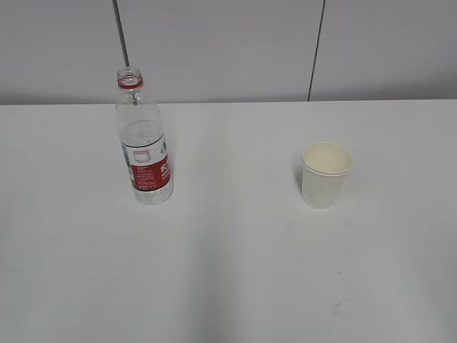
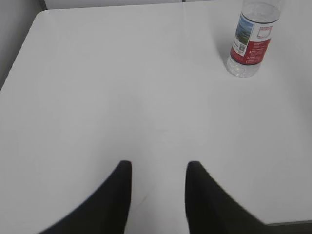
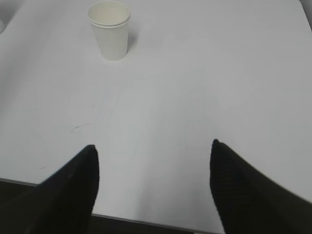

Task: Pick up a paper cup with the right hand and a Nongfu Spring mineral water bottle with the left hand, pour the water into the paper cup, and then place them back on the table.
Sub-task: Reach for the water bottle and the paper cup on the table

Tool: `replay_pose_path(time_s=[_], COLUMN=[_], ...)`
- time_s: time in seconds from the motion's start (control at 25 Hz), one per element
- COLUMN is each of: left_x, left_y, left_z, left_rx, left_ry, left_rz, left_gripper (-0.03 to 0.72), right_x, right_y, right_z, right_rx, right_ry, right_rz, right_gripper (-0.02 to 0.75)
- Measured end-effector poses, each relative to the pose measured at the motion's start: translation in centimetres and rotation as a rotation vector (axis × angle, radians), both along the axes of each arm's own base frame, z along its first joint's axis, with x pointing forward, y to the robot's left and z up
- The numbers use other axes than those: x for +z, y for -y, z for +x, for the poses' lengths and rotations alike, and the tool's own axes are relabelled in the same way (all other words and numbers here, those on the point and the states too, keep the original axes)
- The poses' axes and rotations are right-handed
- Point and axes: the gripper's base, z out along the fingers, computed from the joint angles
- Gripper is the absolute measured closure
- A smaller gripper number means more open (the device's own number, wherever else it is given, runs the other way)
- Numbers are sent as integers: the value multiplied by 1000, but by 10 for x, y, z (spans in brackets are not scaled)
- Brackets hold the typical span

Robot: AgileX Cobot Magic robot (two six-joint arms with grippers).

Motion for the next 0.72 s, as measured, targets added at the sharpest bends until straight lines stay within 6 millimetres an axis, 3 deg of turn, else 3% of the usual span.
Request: replay_pose_path(time_s=[0.56,0.72], left_x=[0,0], left_y=[0,0], left_z=[0,0], left_rx=[0,0], left_ry=[0,0], left_rz=[0,0], left_gripper=[449,449], right_x=[2,18], right_y=[0,0], right_z=[0,18], right_rx=[3,-4], right_ry=[6,39], right_rz=[5,9], right_gripper=[208,208])
